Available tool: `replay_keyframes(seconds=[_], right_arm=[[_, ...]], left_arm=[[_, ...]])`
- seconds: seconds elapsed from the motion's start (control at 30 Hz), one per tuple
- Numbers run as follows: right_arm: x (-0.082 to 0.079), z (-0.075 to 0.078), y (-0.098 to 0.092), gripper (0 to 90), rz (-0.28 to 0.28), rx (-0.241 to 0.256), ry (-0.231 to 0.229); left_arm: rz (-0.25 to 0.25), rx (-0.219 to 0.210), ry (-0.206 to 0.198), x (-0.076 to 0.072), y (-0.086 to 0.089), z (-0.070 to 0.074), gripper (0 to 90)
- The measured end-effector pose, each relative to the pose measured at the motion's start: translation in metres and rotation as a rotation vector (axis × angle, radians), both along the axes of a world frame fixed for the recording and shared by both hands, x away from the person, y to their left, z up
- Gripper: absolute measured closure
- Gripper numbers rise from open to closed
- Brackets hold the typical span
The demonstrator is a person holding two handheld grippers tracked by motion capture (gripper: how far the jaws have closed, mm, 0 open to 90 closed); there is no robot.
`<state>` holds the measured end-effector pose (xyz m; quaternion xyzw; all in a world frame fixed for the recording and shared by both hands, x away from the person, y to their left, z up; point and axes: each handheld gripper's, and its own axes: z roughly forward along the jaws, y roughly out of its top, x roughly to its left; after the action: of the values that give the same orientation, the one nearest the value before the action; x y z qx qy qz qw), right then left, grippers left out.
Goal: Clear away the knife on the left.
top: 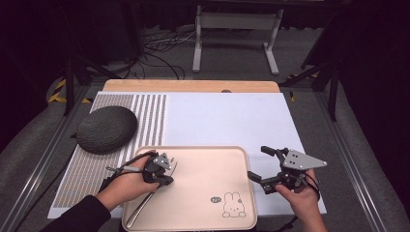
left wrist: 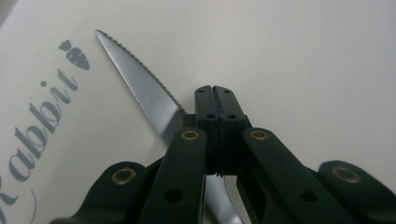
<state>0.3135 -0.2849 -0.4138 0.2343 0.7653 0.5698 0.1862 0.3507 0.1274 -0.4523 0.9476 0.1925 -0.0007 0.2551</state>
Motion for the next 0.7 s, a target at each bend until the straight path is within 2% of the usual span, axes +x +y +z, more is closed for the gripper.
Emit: replay_keyframes(seconds=[0.37, 0.7], right_arm=[[0.000, -0.001, 0.001, 3.4, 0.002, -0.007, 0.005], [0.001, -0.002, 0.001, 3.4, 0.002, -0.013, 0.009]], left_arm=[[0.025, -0.017, 0.004, 0.001, 0.011, -0.001, 90.0], [0.042, -0.014, 0.000, 0.003, 0.022, -0.001, 90.0]])
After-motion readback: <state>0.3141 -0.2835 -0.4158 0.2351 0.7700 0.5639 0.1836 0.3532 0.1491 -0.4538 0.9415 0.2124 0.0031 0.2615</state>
